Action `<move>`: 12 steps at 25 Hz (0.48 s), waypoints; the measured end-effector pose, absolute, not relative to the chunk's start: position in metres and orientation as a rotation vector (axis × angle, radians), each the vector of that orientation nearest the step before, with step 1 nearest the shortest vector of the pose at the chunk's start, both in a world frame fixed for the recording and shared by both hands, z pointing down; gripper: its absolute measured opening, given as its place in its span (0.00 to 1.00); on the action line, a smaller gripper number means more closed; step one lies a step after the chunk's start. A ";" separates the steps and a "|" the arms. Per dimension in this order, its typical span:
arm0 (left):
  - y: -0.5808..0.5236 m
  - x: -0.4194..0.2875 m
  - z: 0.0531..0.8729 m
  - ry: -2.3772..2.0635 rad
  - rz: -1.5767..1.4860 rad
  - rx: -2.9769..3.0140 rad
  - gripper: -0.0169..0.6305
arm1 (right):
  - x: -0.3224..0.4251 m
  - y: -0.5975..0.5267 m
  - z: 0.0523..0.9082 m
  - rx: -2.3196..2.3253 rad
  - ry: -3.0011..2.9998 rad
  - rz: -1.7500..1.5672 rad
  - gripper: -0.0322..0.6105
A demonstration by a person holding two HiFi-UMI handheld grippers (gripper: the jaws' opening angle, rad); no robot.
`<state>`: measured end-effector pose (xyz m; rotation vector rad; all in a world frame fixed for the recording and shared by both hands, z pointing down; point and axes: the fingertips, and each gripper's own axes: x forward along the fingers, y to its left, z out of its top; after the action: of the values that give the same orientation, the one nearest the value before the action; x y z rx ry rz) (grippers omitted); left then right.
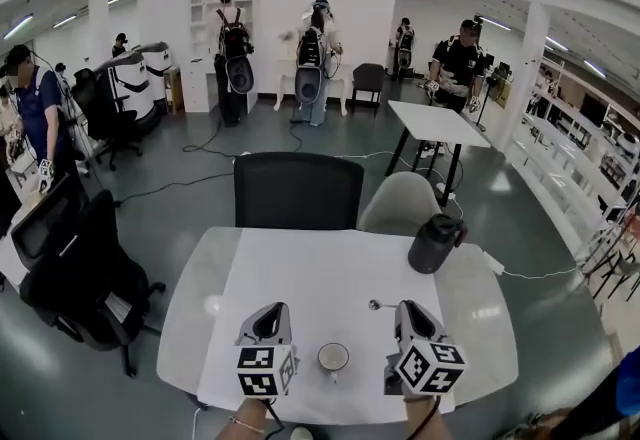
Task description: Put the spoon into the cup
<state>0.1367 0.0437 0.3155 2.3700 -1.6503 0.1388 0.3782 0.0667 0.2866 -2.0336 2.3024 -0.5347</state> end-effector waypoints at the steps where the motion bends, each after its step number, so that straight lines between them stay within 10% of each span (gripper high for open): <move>1: 0.039 0.137 0.317 -1.647 0.142 2.367 0.05 | 0.378 0.063 0.288 -2.036 2.306 -0.541 0.15; 12: 0.030 0.146 0.333 -1.668 0.189 2.288 0.05 | 0.381 0.036 0.296 -1.987 2.405 -0.602 0.15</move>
<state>0.1456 0.0298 0.3329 2.2877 -1.6682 0.1888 0.3808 0.0364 0.2959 -1.9868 2.4048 -0.6019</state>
